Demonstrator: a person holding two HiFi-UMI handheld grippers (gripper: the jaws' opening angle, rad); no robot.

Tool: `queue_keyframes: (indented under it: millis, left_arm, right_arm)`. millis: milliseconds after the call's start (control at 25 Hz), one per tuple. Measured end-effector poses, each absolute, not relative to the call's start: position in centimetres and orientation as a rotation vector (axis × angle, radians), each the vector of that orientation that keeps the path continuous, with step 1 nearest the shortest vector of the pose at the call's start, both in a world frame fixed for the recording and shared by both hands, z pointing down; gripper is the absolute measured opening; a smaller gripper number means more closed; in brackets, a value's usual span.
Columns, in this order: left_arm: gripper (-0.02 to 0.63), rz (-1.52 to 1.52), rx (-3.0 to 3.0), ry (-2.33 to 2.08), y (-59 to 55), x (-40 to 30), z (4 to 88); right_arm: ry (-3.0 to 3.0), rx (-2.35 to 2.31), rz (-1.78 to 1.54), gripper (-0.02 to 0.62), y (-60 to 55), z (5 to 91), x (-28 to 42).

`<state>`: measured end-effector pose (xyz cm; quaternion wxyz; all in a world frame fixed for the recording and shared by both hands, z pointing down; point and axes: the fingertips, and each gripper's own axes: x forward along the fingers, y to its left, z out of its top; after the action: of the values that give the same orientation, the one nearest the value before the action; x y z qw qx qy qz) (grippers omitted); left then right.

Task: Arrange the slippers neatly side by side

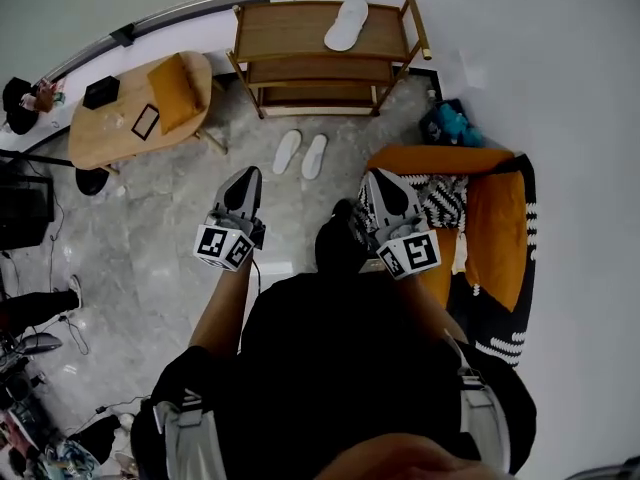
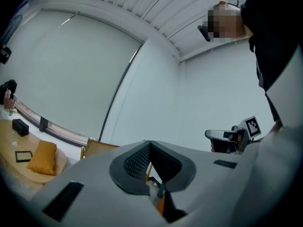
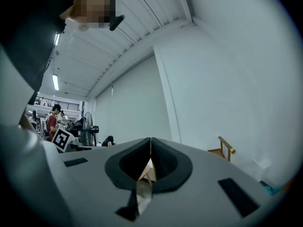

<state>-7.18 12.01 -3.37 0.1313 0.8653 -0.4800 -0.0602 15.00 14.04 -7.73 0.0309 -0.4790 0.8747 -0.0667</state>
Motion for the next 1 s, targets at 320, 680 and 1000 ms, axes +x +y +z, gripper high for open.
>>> queue_keyframes:
  millis: [320, 680, 1000]
  left_arm:
    - [0.015, -0.049, 2.411, -1.472, 2.2, -4.3, 0.1]
    - [0.015, 0.129, 2.381, -1.5, -5.2, -4.8, 7.5]
    - [0.015, 0.282, 2.275, -1.427, -9.1, -7.1, 23.8]
  right_arm:
    - [2.766, -1.387, -0.364, 0.032, 1.8, -2.5, 16.9]
    - [2.813, -1.367, -0.581, 0.032, -5.9, 7.0, 17.5]
    - [2.827, -1.522, -0.804, 0.032, -10.7, 21.0, 16.0]
